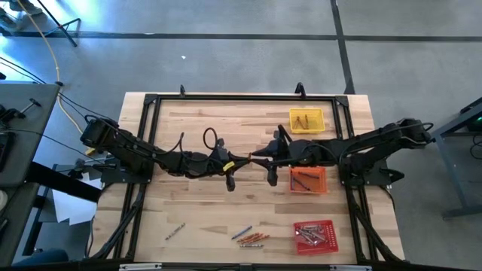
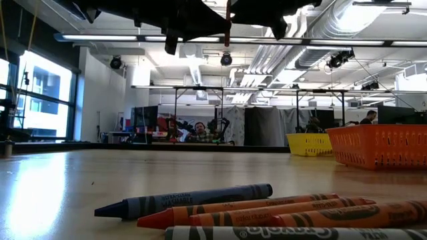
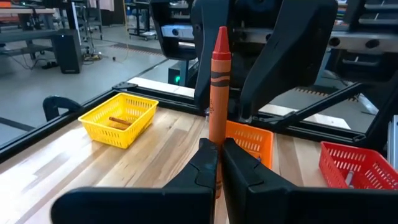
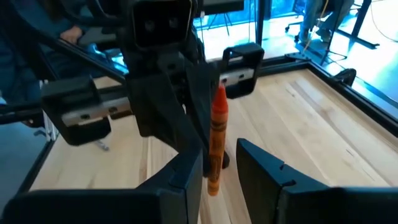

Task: Sort crayons
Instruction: Put the orange crayon into the yellow bin

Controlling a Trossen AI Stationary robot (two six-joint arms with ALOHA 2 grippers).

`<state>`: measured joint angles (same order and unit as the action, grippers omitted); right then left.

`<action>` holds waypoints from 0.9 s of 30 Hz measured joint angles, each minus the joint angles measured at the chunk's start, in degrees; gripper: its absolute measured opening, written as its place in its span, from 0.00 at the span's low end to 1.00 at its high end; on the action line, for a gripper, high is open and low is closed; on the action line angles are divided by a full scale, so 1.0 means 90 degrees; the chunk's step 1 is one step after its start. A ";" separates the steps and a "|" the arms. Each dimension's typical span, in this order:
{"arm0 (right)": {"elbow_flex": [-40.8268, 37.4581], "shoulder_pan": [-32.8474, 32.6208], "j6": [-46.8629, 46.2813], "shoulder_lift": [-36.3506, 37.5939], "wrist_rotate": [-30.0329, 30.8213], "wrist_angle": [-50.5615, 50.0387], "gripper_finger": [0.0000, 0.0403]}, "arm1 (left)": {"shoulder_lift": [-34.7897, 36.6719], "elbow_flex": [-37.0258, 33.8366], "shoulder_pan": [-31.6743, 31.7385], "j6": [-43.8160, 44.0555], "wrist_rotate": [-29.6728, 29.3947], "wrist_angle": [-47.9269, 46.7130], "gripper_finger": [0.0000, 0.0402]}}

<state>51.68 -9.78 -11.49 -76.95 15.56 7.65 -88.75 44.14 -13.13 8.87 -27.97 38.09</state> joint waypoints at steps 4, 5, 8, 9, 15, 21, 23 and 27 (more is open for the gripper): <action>0.0000 0.0019 -0.0005 0.0000 -0.0006 0.0236 0.23 | 0.0000 0.0000 0.0000 0.0095 0.0009 0.0000 0.00; 0.0000 0.0037 -0.0009 0.0000 -0.0052 0.0327 0.23 | 0.0000 0.0000 0.0000 0.0101 0.0018 -0.0001 0.00; 0.0000 0.0098 -0.0011 -0.0078 -0.0245 0.0606 0.23 | 0.0000 0.0000 0.0000 0.0103 0.0021 0.0005 0.00; 0.0000 0.0122 -0.0011 -0.0121 -0.0260 0.0685 0.23 | -0.0002 0.0000 0.0000 0.0103 0.0022 0.0029 0.00; 0.0000 0.0292 -0.0034 -0.0399 -0.0291 0.0800 0.23 | -0.0002 0.0000 0.0000 0.0052 0.0036 0.0129 0.00; 0.0000 0.0340 0.0097 -0.0605 -0.0283 0.1206 0.23 | -0.0002 0.0000 0.0000 0.0052 0.0034 0.0129 0.00; 0.0000 0.0340 0.0146 -0.0624 -0.0281 0.1388 0.23 | -0.0002 0.0000 0.0000 0.0052 0.0044 0.0110 0.00; 0.0000 0.0338 0.0114 -0.0624 -0.0255 0.1437 0.12 | -0.0004 0.0000 0.0001 0.0050 0.0030 0.0092 0.00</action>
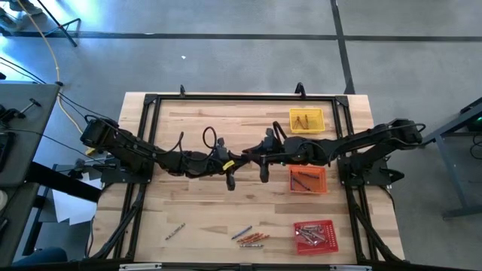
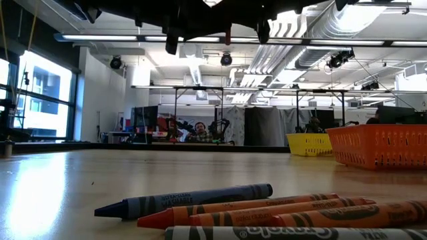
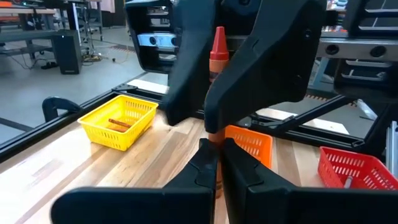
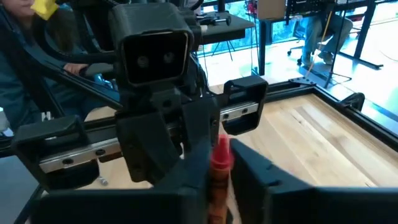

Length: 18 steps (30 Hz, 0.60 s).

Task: Sort crayons
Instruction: Put the orange crayon into the yellow bin

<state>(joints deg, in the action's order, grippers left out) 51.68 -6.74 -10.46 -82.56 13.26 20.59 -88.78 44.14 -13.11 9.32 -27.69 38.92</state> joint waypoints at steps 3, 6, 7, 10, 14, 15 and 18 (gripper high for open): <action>0.0000 0.0000 -0.0030 0.0000 0.0002 -0.0004 0.03 | -0.0001 0.0000 0.0001 0.0002 -0.0019 -0.0003 0.00; 0.0000 0.0000 -0.0219 0.0000 0.0051 -0.0020 0.03 | -0.0001 0.0000 0.0001 0.0005 -0.0024 -0.0005 0.02; 0.0000 0.0000 -0.0217 0.0000 0.0079 -0.0024 0.02 | -0.0003 0.0000 0.0001 0.0005 -0.0046 -0.0005 0.03; 0.0000 0.0004 -0.0282 0.0000 0.0202 -0.0157 0.02 | -0.0008 0.0000 -0.0004 0.0005 -0.0200 -0.0006 0.08; 0.0000 0.0106 -0.0285 0.0081 0.0587 -0.0759 0.01 | -0.0008 0.0000 -0.0006 -0.0002 -0.0207 0.0000 0.18; 0.0000 0.0178 -0.0306 0.0159 0.0737 -0.1007 0.01 | -0.0008 0.0000 -0.0009 0.0000 -0.0180 -0.0009 0.21; 0.0000 0.0497 -0.0448 0.0505 0.1252 -0.2122 0.01 | -0.0008 0.0000 -0.0016 0.0002 -0.0017 -0.0033 0.27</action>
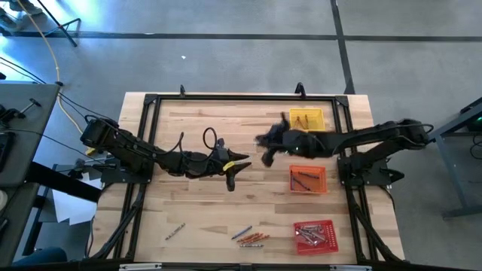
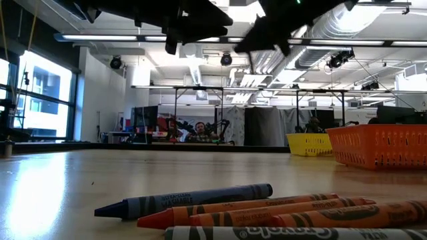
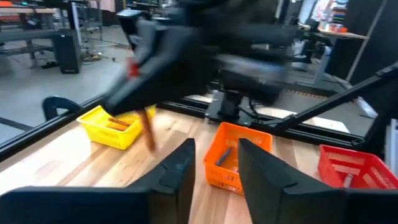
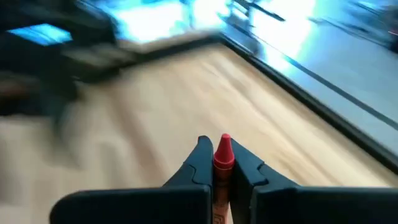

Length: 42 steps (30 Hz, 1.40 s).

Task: Sort crayons
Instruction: Put the orange crayon into the yellow bin

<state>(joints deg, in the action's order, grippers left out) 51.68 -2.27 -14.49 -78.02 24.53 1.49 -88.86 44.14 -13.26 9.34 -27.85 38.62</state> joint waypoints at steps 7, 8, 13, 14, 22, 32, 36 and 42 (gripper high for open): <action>0.0000 0.1414 -0.0543 0.0825 0.0503 -0.2621 0.01 | 0.0000 0.0000 -0.0010 0.0000 0.0106 -0.0125 0.32; 0.0000 0.1674 -0.0564 0.0861 0.0504 -0.2879 0.01 | 0.0000 0.0000 -0.0010 0.0002 0.0106 -0.0165 0.32; 0.0000 0.3069 -0.0499 0.0731 0.0403 -0.3647 0.01 | 0.0000 0.0000 -0.0009 0.0000 0.0106 -0.0309 0.31; 0.0000 0.3344 -0.0394 0.0676 0.0262 -0.3666 0.01 | 0.0000 0.0000 -0.0002 -0.0003 0.0104 -0.0357 0.31; 0.0000 0.4644 -0.0052 0.0014 -0.0697 -0.3525 0.01 | 0.0002 0.0000 0.0012 0.0001 -0.0020 -0.0738 0.31; 0.0000 0.4655 -0.0052 -0.0798 -0.0947 -0.3558 0.01 | 0.0002 0.0000 0.0012 0.0002 -0.0025 -0.0994 0.32; 0.0000 0.4654 -0.0049 -0.0830 -0.0919 -0.3625 0.01 | 0.0002 0.0000 0.0012 0.0002 -0.0030 -0.0994 0.32; 0.0000 0.4654 -0.0053 -0.0830 -0.0915 -0.3830 0.02 | 0.0002 0.0000 0.0012 0.0005 -0.0030 -0.0994 0.32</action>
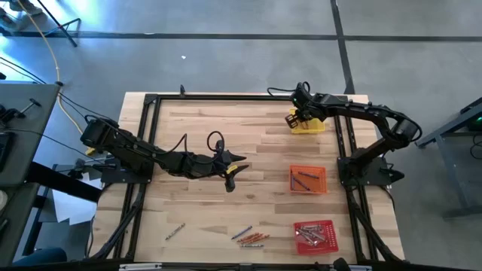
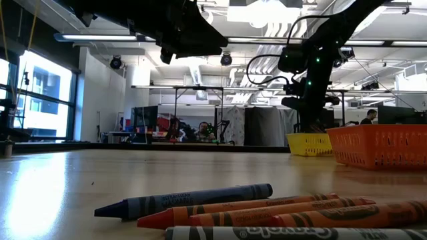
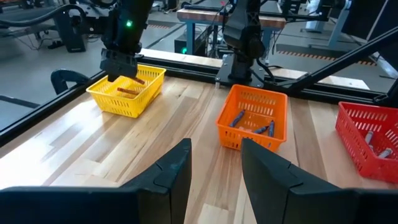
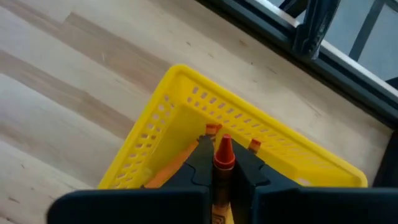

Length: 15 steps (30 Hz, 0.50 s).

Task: Sort crayons
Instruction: Put the orange crayon into the yellow bin, then put the gray crayon into the red bin

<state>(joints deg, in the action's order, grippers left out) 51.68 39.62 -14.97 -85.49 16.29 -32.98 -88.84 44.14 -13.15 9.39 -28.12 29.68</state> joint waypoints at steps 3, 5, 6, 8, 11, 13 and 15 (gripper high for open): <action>0.0000 0.0000 -0.0096 0.0000 -0.0001 -0.0156 0.08 | 0.0000 0.0000 0.0000 0.0000 0.0000 0.0003 0.32; 0.0000 0.0000 -0.0168 0.0000 -0.0002 -0.0277 0.12 | 0.0002 0.0000 0.0000 0.0000 0.0000 0.0004 0.32; 0.0000 0.0000 -0.0169 0.0000 0.0000 -0.0344 0.14 | 0.0002 0.0000 0.0000 0.0002 0.0000 0.0004 0.32; 0.0000 0.0000 -0.0169 0.0000 0.0000 -0.0462 0.17 | 0.0002 0.0000 0.0000 0.0002 0.0000 0.0004 0.32; 0.0000 0.0000 -0.0173 0.0000 0.0000 -0.0610 0.19 | 0.0002 0.0000 0.0000 0.0002 0.0000 0.0004 0.32; 0.0000 0.0000 -0.0184 0.0000 0.0000 -0.0621 0.21 | 0.0002 0.0000 0.0000 0.0002 0.0000 0.0003 0.32; 0.0000 0.0000 -0.0179 0.0000 0.0000 -0.0620 0.22 | 0.0002 0.0000 0.0000 0.0002 0.0000 -0.0012 0.32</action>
<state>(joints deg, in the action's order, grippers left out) 51.68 39.62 -16.58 -85.49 16.29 -38.56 -88.82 44.14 -13.15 9.41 -28.12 29.57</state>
